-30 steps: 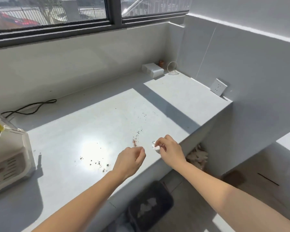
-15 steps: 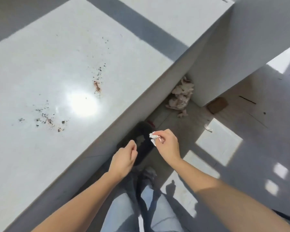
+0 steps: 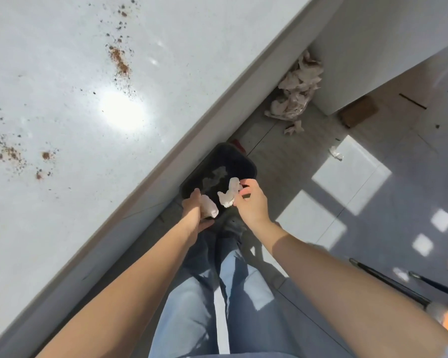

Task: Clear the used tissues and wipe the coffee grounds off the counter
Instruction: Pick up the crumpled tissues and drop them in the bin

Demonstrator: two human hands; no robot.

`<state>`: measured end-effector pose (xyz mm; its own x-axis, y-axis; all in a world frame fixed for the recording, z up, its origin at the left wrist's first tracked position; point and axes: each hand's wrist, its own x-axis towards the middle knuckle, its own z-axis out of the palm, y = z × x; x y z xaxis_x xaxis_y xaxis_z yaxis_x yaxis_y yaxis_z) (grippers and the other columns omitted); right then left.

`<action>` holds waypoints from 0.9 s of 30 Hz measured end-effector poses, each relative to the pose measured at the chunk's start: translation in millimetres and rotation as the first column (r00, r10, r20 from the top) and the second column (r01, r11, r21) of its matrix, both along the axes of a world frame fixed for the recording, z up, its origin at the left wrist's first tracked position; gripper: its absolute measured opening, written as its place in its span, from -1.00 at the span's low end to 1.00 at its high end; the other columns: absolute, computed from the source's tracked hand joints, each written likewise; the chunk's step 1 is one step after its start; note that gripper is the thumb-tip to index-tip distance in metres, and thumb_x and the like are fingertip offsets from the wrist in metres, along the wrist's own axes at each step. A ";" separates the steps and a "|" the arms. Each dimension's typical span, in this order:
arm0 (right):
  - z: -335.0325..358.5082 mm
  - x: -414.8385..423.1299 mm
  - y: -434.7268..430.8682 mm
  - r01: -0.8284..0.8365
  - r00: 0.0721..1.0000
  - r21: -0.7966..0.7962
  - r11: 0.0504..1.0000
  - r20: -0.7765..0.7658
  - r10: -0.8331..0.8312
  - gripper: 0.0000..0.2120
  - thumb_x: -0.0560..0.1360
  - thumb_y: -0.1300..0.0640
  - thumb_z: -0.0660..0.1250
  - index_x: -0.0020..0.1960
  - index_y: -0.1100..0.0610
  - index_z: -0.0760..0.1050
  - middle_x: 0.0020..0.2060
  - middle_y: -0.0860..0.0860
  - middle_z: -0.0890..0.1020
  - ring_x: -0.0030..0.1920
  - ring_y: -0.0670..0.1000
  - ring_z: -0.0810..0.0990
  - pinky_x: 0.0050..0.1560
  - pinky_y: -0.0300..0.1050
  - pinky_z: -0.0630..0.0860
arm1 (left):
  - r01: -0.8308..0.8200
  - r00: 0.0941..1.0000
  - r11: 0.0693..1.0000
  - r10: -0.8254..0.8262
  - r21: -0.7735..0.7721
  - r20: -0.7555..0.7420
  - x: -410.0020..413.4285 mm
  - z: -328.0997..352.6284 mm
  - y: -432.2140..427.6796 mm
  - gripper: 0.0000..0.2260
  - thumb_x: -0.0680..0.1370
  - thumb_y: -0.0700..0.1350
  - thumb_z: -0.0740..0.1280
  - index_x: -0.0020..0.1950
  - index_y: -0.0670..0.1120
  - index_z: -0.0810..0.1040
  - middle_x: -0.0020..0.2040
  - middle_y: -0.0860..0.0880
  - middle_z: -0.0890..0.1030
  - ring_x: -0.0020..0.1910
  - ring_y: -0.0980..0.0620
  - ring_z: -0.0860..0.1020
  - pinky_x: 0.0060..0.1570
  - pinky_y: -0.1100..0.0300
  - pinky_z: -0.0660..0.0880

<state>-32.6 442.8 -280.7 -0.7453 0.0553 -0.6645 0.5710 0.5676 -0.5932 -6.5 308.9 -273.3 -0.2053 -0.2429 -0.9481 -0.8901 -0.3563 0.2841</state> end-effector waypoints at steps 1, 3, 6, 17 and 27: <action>-1.2 -0.3 -1.0 -0.011 0.999 -0.002 1.000 0.037 0.011 -0.68 0.53 0.19 0.24 0.28 0.04 0.38 0.06 0.06 0.58 0.02 0.11 0.60 0.05 0.01 0.54 | -0.015 1.000 0.999 0.015 0.034 0.026 -2.2 -0.8 0.2 -0.53 0.63 0.10 0.08 0.42 -0.17 0.31 0.34 -0.17 0.46 0.20 -0.15 0.51 0.13 0.00 0.43; -2.7 -1.5 -1.1 -0.022 0.996 0.010 1.000 0.086 0.021 -0.54 0.53 0.21 0.22 0.41 0.03 0.26 0.16 0.06 0.55 0.09 0.13 0.59 0.13 0.07 0.53 | -0.002 0.998 1.000 0.002 0.006 0.060 -4.2 -3.4 2.1 -0.51 0.63 0.12 0.07 0.46 -0.13 0.23 0.41 -0.14 0.39 0.31 -0.14 0.44 0.26 -0.01 0.34; -3.0 -3.7 0.4 -0.026 0.996 0.044 0.999 0.085 0.023 -0.51 0.54 0.20 0.21 0.44 0.01 0.24 0.24 0.06 0.52 0.13 0.09 0.55 0.14 -0.05 0.48 | 0.163 0.986 0.983 -0.158 -0.091 0.058 -7.8 -4.2 2.9 -0.50 0.64 0.07 0.04 0.53 -0.11 0.11 0.50 -0.14 0.25 0.43 -0.15 0.29 0.38 -0.01 0.21; 17.4 -12.7 -2.1 -0.069 0.996 0.071 0.995 -0.049 0.072 -0.51 0.55 0.19 0.21 0.45 -0.02 0.24 0.41 -0.02 0.39 0.33 0.05 0.44 0.27 0.00 0.43 | 0.519 0.828 0.838 -0.541 -0.167 -0.146 -5.6 33.6 8.8 -0.46 0.62 0.18 -0.01 0.54 0.11 -0.12 0.57 -0.03 0.07 0.52 -0.11 0.16 0.48 -0.07 0.11; 122.8 -40.2 24.1 -0.102 0.830 0.078 0.992 -0.543 0.128 -0.59 0.49 0.28 0.18 0.26 -0.07 0.41 0.19 -0.17 0.51 0.21 -0.14 0.47 0.24 0.02 0.45 | 0.615 0.471 0.632 -0.774 -0.472 -0.423 -9.7 129.9 40.3 -0.43 0.62 0.14 0.04 0.55 0.04 -0.10 0.57 0.06 0.03 0.54 0.10 0.04 0.49 0.13 0.01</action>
<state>-72.7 466.9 -158.0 -0.9886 -0.0342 -0.1468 0.0908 0.6419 -0.7614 -16.2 349.2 -143.5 -0.8458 0.0414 -0.5319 -0.4586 0.4530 0.7645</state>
